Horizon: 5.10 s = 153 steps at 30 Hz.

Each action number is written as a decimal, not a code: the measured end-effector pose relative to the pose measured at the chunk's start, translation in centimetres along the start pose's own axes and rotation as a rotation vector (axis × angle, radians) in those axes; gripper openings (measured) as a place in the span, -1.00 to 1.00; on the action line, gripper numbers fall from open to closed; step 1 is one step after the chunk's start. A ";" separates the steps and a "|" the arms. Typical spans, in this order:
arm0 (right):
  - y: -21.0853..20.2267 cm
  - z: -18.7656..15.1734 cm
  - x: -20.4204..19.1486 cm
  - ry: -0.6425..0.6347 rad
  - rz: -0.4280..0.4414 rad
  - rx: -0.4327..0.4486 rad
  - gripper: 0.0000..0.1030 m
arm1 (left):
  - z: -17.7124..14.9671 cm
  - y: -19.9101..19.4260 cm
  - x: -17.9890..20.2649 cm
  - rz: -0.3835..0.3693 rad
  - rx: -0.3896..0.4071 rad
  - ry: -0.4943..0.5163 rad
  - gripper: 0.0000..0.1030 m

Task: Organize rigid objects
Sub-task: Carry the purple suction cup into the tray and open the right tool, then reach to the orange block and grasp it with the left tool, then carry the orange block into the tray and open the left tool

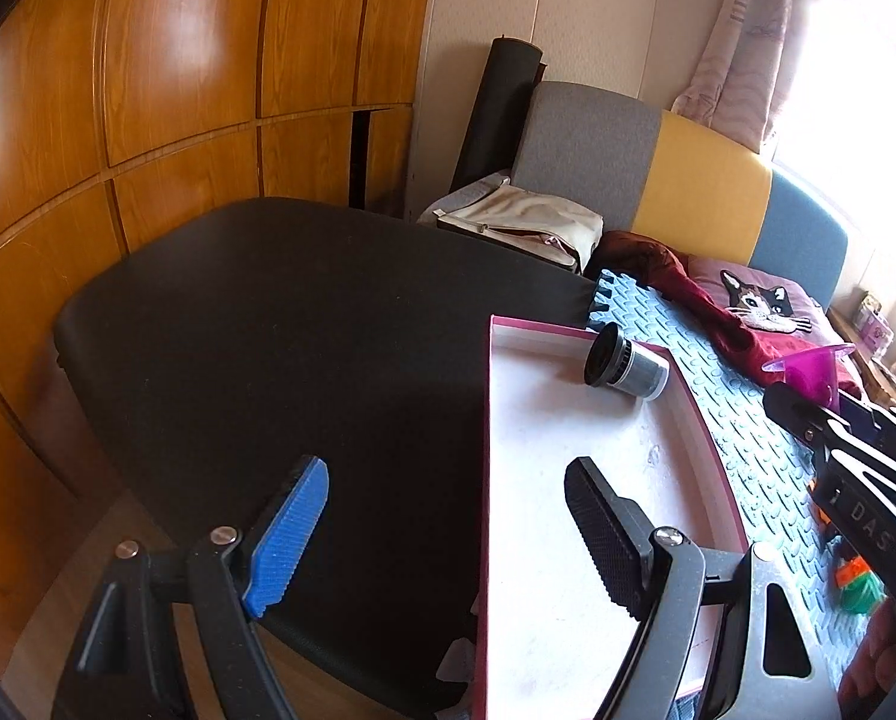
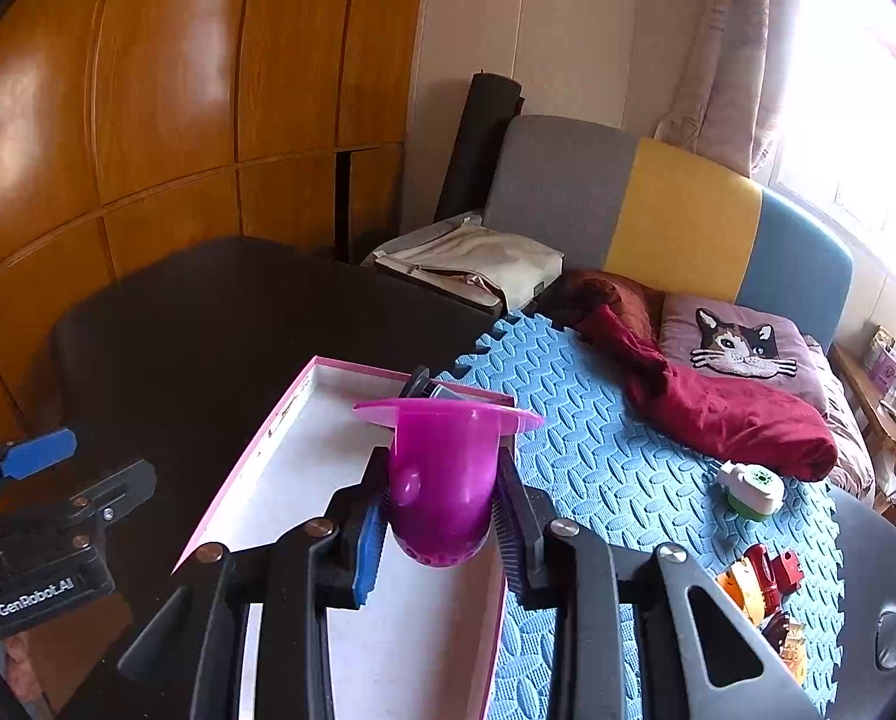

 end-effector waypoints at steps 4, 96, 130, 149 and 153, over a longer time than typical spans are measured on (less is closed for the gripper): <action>0.7 -0.3 0.0 -0.003 -0.003 -0.016 -0.39 | -0.1 0.1 -0.2 0.003 -0.004 -0.001 0.59; -10.3 -19.0 37.1 0.890 -0.264 0.027 -0.03 | -13.8 -0.1 39.5 -0.654 -0.328 0.668 0.38; -5.5 -15.3 27.1 0.513 -0.007 -0.111 -0.01 | -12.0 -0.1 30.7 -0.645 -0.288 0.533 -0.51; 0.4 -15.0 24.5 0.205 -0.125 -0.234 -0.06 | -9.8 -1.2 26.6 -0.652 -0.270 0.422 -0.50; 0.4 -15.0 24.3 0.214 -0.109 -0.237 -0.05 | -7.9 -1.2 24.4 -0.634 -0.247 0.367 -0.50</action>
Point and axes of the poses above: each gripper's, at about its wrist camera, not at the fingertips, and y roughly the way its jaws point, x to its right, z to its top, the point moved 9 cm from there along y, roughly the way its jaws point, and after that the axes turned 1 degree about -x, right-handed, at the moved point
